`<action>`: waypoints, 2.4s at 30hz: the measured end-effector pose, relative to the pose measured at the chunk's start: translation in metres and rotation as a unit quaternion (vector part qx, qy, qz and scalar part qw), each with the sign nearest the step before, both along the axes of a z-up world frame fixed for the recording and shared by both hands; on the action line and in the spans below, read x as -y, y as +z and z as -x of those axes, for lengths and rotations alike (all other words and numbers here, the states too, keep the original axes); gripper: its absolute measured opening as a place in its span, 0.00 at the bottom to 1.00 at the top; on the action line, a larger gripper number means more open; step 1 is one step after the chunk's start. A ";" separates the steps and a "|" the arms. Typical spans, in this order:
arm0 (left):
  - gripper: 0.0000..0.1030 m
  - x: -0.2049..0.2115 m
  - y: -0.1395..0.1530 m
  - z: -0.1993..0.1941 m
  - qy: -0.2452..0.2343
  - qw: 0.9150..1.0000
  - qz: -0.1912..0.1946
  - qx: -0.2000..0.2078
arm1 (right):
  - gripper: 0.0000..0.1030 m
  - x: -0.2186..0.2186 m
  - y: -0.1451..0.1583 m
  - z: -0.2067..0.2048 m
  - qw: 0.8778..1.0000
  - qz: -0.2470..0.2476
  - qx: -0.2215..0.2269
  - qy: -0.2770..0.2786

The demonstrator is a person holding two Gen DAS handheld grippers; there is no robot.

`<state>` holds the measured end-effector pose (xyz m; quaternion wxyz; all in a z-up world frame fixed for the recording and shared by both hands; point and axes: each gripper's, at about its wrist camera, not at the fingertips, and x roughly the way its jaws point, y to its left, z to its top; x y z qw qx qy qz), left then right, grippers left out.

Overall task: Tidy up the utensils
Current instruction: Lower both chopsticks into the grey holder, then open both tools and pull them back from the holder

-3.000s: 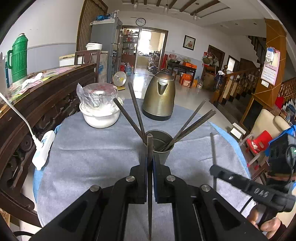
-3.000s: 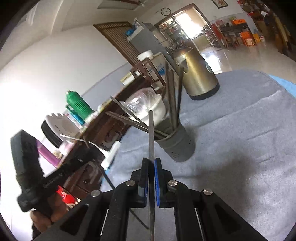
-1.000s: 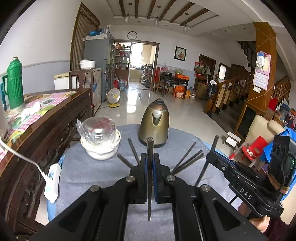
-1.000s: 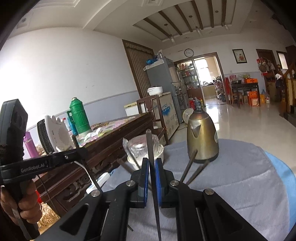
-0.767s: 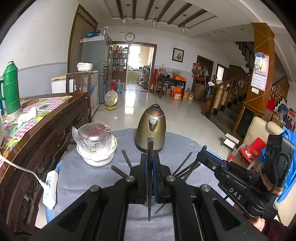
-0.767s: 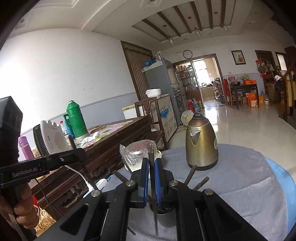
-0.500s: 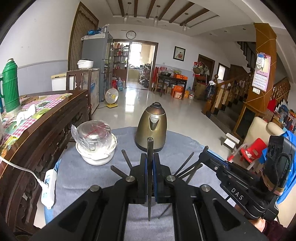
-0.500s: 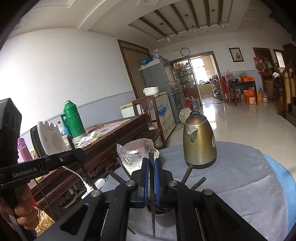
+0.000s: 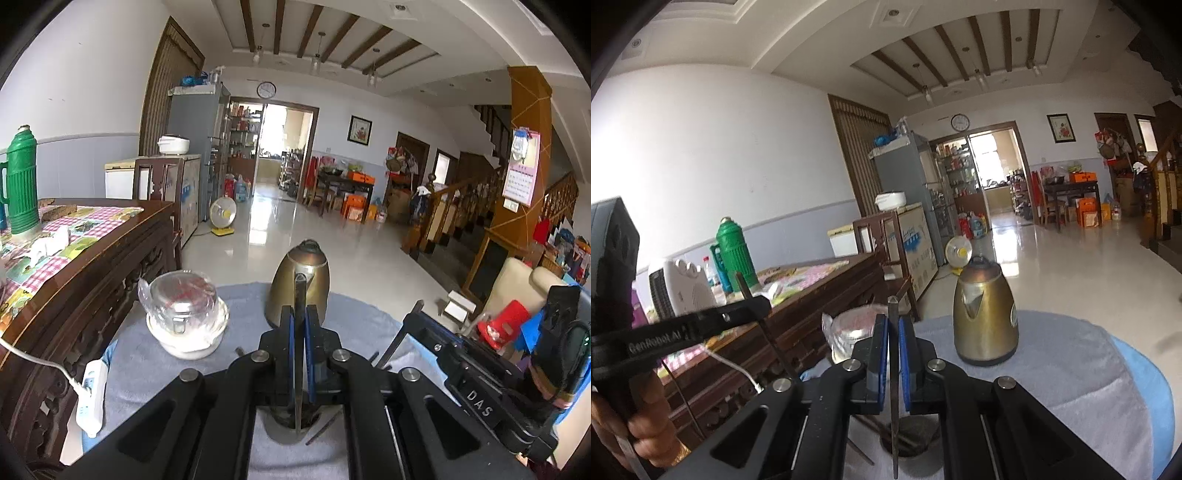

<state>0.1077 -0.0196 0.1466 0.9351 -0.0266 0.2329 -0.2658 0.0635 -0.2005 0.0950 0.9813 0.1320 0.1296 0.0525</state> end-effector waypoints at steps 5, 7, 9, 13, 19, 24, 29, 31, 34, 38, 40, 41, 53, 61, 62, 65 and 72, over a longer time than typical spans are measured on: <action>0.05 0.011 -0.001 -0.004 0.010 1.000 0.005 0.024 | 0.07 0.007 0.014 -0.006 0.999 -0.018 0.019 -0.019; 0.05 0.014 -0.004 -0.006 0.015 0.999 0.006 0.033 | 0.07 0.009 0.017 -0.008 0.999 -0.022 0.028 -0.031; 0.05 0.018 -0.011 -0.009 0.020 0.999 0.003 0.036 | 0.07 0.009 0.018 -0.010 0.998 -0.023 0.032 -0.042; 0.05 0.021 -0.027 -0.016 0.026 0.999 0.001 0.023 | 0.07 0.007 0.007 -0.021 0.998 -0.018 0.017 -0.049; 0.05 0.023 -0.049 -0.025 0.028 0.999 -0.014 -0.004 | 0.07 0.002 -0.017 -0.031 0.999 -0.008 -0.021 -0.039; 0.05 0.020 -0.063 -0.024 0.030 0.999 -0.023 -0.024 | 0.07 0.000 -0.028 -0.029 0.999 -0.002 -0.037 -0.031; 0.05 0.017 -0.066 -0.018 0.030 0.999 -0.033 -0.029 | 0.08 -0.002 -0.030 -0.028 0.998 -0.004 -0.048 -0.026; 0.05 0.016 -0.066 -0.013 0.033 0.998 -0.039 -0.027 | 0.09 -0.001 -0.032 -0.028 0.998 -0.010 -0.057 -0.021; 0.08 0.016 -0.067 -0.008 0.038 0.997 -0.059 -0.032 | 0.09 0.000 -0.034 -0.026 0.997 -0.018 -0.067 -0.019; 0.53 0.013 -0.068 0.004 0.057 0.994 -0.086 -0.024 | 0.09 0.006 -0.036 -0.023 0.996 -0.041 -0.083 -0.012; 0.56 0.010 -0.067 0.012 0.069 0.993 -0.095 -0.007 | 0.12 0.009 -0.038 -0.020 0.995 -0.053 -0.089 -0.009; 0.57 0.009 -0.067 0.016 0.072 0.992 -0.100 -0.003 | 0.17 0.011 -0.038 -0.018 0.994 -0.058 -0.090 -0.008; 0.76 -0.007 -0.066 0.048 0.114 0.984 -0.137 0.011 | 0.66 0.017 -0.038 0.025 0.994 -0.082 -0.070 -0.014; 0.86 -0.008 -0.070 0.059 0.127 0.981 -0.145 0.011 | 0.66 0.018 -0.041 0.041 0.993 -0.086 -0.086 -0.008; 0.87 -0.008 -0.071 0.059 0.128 0.981 -0.145 0.010 | 0.66 0.018 -0.042 0.044 0.992 -0.084 -0.091 -0.007; 0.90 -0.009 -0.076 0.061 0.134 0.980 -0.149 -0.002 | 0.66 0.016 -0.047 0.050 0.991 -0.080 -0.107 0.000; 0.90 -0.017 -0.098 0.070 0.143 0.975 -0.168 -0.037 | 0.66 0.002 -0.071 0.071 0.989 -0.049 -0.141 0.002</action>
